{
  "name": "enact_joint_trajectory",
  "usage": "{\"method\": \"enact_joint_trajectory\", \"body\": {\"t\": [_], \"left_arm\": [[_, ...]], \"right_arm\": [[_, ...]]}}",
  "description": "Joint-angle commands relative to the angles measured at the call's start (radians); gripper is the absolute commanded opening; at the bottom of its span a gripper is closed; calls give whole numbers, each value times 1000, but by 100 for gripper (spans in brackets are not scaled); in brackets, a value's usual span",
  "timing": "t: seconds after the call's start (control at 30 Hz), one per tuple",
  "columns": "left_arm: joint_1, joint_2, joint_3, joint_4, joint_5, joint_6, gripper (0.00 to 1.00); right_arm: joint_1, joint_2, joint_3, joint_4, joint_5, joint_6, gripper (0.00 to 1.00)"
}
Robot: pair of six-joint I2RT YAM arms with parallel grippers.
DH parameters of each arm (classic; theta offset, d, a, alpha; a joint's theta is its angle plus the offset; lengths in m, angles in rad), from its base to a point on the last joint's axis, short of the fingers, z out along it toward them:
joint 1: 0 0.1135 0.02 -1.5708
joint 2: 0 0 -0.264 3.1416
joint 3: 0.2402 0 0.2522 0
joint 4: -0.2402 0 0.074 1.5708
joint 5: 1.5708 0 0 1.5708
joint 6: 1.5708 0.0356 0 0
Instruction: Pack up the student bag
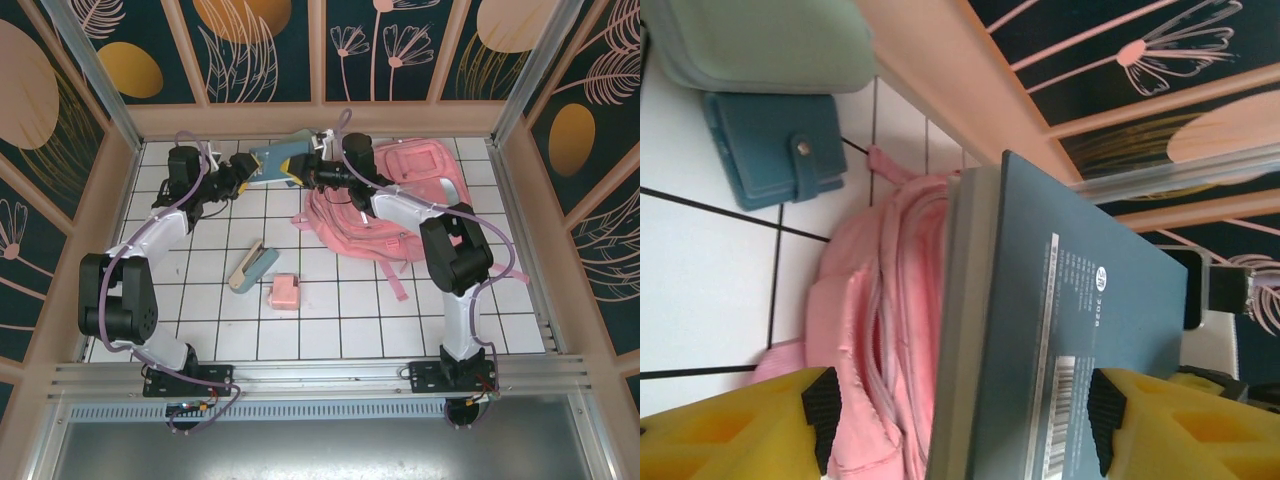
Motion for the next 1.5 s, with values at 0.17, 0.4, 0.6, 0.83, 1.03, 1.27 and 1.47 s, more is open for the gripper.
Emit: {"method": "enact_joint_trajectory", "body": {"t": [0.17,0.4,0.6,0.83,1.03,1.27,1.47], "left_arm": [[-1,23,5,94,88,-54,66],[0,-12,-31,253,142,-167,32],[7,-43,-33,260,127,-183,0],[38,-84,-23,124,65,-89,0],[58,-121,-25,7,-5,2,0],[58,-124,-34,-18,-8,24,0],[58,-130,-41,-26,-2,31,0]], "right_arm": [[2,-17,-22,310,-86,165,0],[2,-10,-27,292,-92,148,0],[2,-15,-5,159,-107,56,14],[2,-105,104,-582,245,-443,49],[-22,-109,168,-925,635,-652,49],[57,26,346,-1206,1029,-818,56],[95,125,396,-1263,1196,-846,56]]}}
